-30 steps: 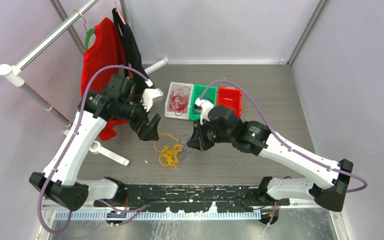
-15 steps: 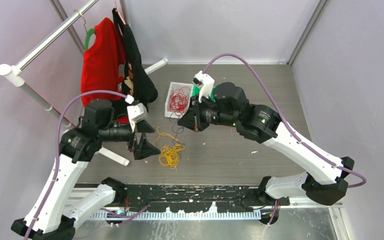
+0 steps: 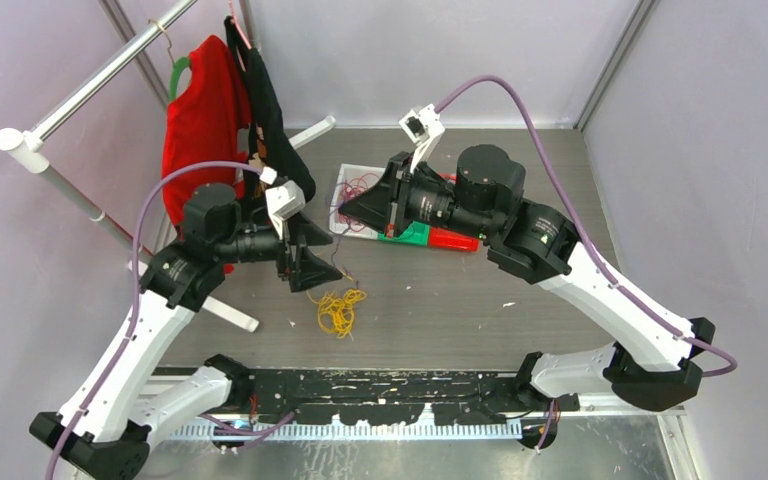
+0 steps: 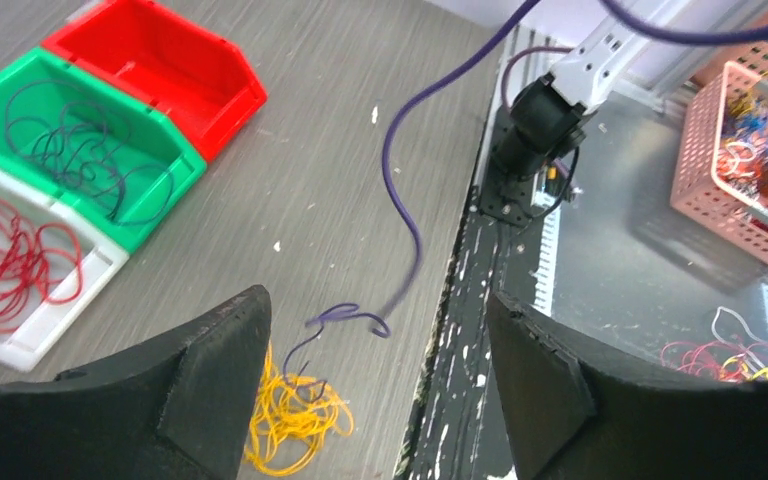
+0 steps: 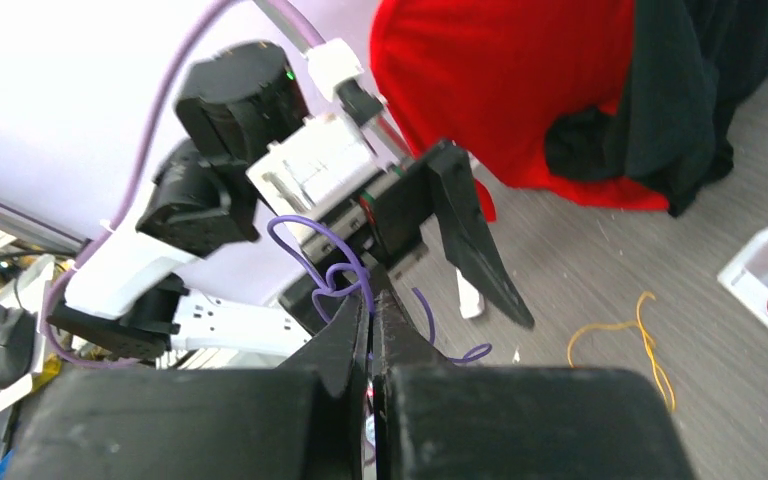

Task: Untangle the cables
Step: Untie the cable.

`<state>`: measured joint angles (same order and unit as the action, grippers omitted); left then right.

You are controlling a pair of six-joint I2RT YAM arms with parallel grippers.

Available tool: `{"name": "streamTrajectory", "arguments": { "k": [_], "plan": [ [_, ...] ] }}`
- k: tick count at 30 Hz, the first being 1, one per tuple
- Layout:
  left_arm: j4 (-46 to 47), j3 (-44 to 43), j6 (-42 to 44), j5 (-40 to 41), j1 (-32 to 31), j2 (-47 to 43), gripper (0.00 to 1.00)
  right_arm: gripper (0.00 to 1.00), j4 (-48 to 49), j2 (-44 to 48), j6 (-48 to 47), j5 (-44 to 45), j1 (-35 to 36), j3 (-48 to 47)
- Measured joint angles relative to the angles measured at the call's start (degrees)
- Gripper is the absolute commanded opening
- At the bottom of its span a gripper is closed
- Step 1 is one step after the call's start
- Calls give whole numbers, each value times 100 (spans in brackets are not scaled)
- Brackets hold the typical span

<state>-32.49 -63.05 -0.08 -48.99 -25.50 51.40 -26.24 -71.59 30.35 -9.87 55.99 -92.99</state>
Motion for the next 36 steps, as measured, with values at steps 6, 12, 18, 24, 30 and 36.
{"name": "streamTrajectory", "arguments": {
  "k": [6,12,18,24,30,36],
  "plan": [
    [365,-48,-306,-116,-238,251,45,1,446,7,11,-68,-22,-114],
    [592,-181,-487,35,-291,411,0,1,697,22,17,-118,-24,-116],
    [501,-957,-238,321,-291,457,0,21,798,435,-68,109,-68,420],
    [439,-2079,90,337,-293,540,0,51,874,887,-339,221,-98,1300],
    [378,-2656,393,339,-295,686,0,78,872,754,-621,63,-98,1731],
    [282,-2824,444,339,-295,929,0,77,894,715,-782,133,-98,2173]
  ]
}}
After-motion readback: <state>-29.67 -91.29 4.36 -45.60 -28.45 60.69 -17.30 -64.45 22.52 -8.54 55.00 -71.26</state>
